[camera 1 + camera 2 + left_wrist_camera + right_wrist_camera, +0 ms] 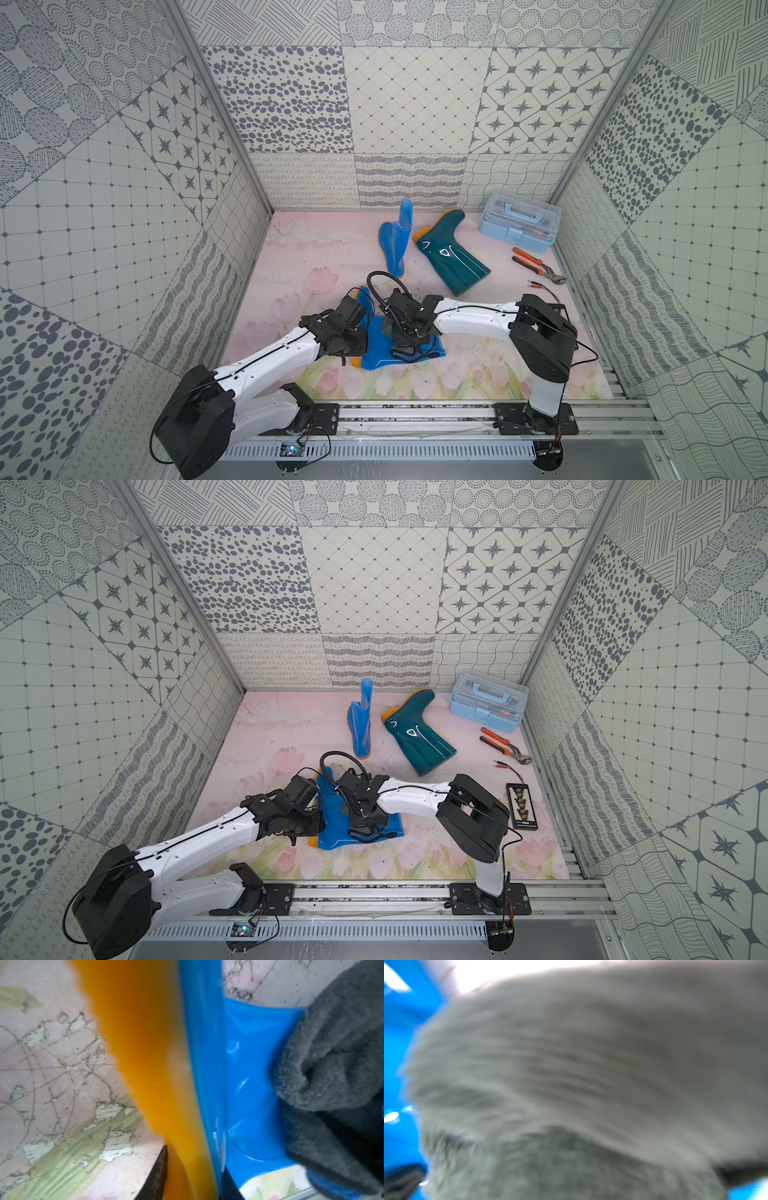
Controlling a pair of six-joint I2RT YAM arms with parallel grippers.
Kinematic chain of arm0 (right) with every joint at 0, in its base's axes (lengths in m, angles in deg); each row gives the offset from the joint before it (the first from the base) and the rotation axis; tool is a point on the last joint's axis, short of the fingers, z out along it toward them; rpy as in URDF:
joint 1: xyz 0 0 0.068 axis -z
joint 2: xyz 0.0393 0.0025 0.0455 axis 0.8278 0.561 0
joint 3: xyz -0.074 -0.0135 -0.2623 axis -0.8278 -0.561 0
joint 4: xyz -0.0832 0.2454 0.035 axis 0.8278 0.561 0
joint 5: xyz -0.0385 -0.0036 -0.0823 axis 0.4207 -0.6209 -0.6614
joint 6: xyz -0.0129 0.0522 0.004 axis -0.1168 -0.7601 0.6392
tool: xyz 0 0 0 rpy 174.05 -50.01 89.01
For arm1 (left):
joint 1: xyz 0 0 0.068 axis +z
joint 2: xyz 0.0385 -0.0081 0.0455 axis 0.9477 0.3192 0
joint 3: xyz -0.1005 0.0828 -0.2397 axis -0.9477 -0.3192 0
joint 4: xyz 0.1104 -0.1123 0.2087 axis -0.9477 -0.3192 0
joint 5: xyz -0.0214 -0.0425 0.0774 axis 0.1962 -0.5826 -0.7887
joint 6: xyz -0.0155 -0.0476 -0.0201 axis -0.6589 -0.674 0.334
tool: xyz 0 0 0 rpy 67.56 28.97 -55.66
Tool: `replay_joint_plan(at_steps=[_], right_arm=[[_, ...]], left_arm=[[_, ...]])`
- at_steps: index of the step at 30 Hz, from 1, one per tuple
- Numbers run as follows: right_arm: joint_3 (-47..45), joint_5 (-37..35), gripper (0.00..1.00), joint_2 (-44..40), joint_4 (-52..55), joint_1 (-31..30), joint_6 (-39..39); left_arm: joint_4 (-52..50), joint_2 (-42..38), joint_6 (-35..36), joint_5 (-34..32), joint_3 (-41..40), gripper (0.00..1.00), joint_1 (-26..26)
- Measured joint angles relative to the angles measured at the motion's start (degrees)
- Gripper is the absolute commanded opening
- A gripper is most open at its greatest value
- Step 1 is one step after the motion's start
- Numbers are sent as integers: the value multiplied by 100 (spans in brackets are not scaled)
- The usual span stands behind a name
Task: Wipe the rubber boots with a cloth
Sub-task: Wipe the dirt off the rubber boot.
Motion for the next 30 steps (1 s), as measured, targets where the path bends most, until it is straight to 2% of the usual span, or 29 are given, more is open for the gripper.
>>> replay_joint_plan(at_steps=[3, 5, 8, 13, 18, 21, 26, 30], right_arm=[[-511, 4, 0, -448, 120, 579, 116], [-601, 68, 0, -553, 157, 734, 197], [-398, -96, 0, -490, 313, 601, 310], [256, -546, 0, -343, 1274, 297, 424], [710, -562, 0, -527, 1204, 9, 450], [1126, -352, 0, -188, 997, -227, 485], [1493, 46, 0, 894, 367, -610, 490], [1729, 55, 0, 1143, 660, -566, 507]], left_arm=[[55, -114, -2, 2, -79, 0, 0], [111, -162, -4, 2, -129, 0, 0], [175, -173, -22, 7, -175, 0, 0], [221, -96, -44, 11, -157, 0, -9], [216, -37, -63, 11, -129, 0, -26], [214, -13, -87, 9, -118, 0, -35], [149, 52, -127, 7, -87, 0, -44], [160, 59, -162, 2, -79, 0, -55]])
